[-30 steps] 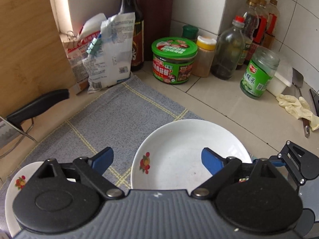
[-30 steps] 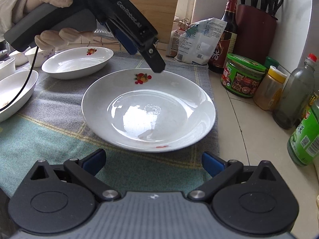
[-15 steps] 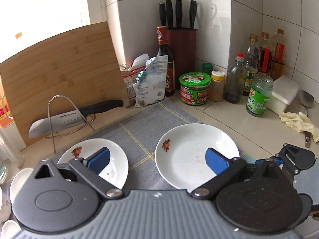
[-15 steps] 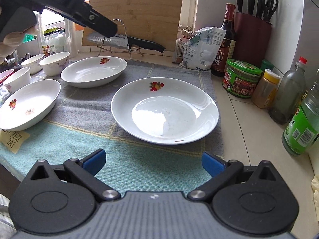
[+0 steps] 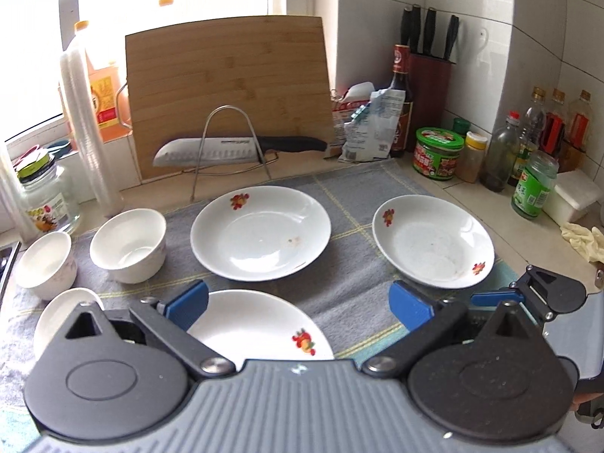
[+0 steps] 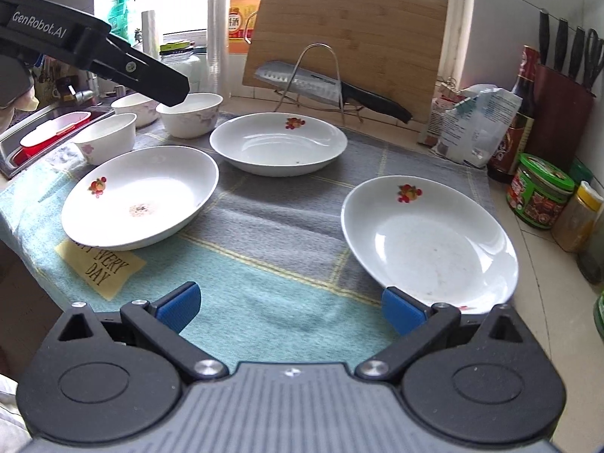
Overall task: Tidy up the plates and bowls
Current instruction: 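Move the left gripper to the brown-stained plate and grasp its rim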
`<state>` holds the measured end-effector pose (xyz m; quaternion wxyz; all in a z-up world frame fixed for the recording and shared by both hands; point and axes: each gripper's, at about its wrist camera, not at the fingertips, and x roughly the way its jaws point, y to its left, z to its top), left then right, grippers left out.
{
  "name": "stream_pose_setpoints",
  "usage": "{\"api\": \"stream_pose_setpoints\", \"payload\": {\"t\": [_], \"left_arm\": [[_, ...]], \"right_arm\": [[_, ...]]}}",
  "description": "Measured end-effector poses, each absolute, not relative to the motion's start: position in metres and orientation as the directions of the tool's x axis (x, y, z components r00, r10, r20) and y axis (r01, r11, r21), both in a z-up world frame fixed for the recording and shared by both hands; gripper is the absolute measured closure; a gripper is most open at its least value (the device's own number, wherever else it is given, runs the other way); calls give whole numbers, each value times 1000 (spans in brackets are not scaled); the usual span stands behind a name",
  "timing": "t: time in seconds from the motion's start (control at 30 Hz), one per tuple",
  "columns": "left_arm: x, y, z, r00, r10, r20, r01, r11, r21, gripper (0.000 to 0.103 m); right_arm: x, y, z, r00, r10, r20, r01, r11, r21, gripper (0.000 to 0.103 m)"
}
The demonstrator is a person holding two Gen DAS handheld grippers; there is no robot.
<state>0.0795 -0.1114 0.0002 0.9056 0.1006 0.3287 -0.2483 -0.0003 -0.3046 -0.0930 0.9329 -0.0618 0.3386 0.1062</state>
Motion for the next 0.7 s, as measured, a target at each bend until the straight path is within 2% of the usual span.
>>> {"api": "stream_pose_setpoints", "payload": {"t": [0.43, 0.7], "left_arm": [[89, -8, -29, 618, -384, -686, 491, 870, -45, 2], [100, 20, -43, 575, -422, -701, 527, 846, -78, 2]], "right_arm": [[6, -212, -113, 694, 143, -706, -245, 968, -45, 0], [0, -181, -116, 705, 130, -697, -215, 976, -36, 0]]}}
